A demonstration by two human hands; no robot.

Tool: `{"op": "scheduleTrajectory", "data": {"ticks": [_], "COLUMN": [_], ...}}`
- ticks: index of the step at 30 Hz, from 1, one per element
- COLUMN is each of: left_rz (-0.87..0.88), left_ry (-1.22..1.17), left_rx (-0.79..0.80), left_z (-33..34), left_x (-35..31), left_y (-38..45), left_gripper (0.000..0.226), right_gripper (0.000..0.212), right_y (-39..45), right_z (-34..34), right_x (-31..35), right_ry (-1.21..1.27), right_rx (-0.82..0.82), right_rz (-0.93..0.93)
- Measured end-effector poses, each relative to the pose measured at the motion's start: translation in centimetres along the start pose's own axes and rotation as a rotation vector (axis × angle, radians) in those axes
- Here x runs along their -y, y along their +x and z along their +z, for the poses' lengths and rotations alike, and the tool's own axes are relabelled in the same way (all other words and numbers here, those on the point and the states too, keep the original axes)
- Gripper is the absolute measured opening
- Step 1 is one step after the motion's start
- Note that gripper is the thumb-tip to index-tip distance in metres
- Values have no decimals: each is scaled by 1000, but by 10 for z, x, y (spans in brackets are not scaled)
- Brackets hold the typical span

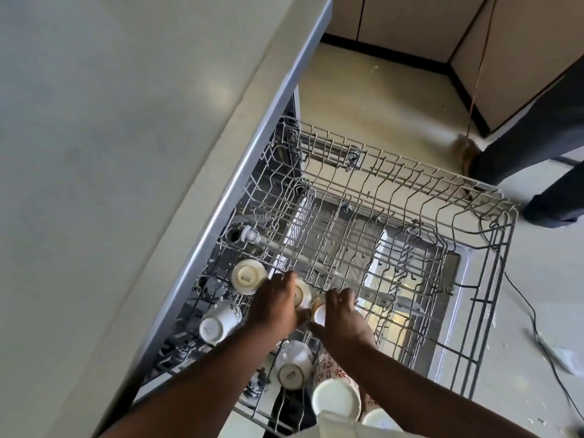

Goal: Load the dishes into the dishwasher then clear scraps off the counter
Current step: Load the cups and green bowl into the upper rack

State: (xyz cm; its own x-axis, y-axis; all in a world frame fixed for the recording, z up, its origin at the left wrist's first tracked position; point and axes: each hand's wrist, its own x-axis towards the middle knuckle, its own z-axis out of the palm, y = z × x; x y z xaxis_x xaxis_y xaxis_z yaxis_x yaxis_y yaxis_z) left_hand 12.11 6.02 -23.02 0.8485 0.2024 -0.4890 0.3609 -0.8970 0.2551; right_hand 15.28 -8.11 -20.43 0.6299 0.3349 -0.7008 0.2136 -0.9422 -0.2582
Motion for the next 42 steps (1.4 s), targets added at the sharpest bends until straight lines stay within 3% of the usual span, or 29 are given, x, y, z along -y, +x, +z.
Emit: {"op": "scheduleTrajectory", "data": {"ticks": [11, 19, 24, 36, 42], "left_rz": [57, 26, 5, -7, 5], "left_ry": [175, 266, 287, 290, 183], "left_rx": [-16, -42, -11, 21, -1], "left_z": [-9, -17, -19, -23, -34], "left_x": [-4, -3, -3, -6, -11], "left_y": [-8, -12, -11, -22, -37], "left_gripper": [78, 72, 77, 96, 88], "right_gripper": [81, 71, 64, 81, 81], "right_y": [4, -3, -7, -6, -10], "right_z": [-6, -17, -17, -11, -31], "right_x": [-18, -20, -16, -22, -28], "right_ry": [-11, -121, -186, -294, -247], "right_rx": [23, 0, -13, -90, -122], "right_rz": [-120, -208, -231, -249, -314]}}
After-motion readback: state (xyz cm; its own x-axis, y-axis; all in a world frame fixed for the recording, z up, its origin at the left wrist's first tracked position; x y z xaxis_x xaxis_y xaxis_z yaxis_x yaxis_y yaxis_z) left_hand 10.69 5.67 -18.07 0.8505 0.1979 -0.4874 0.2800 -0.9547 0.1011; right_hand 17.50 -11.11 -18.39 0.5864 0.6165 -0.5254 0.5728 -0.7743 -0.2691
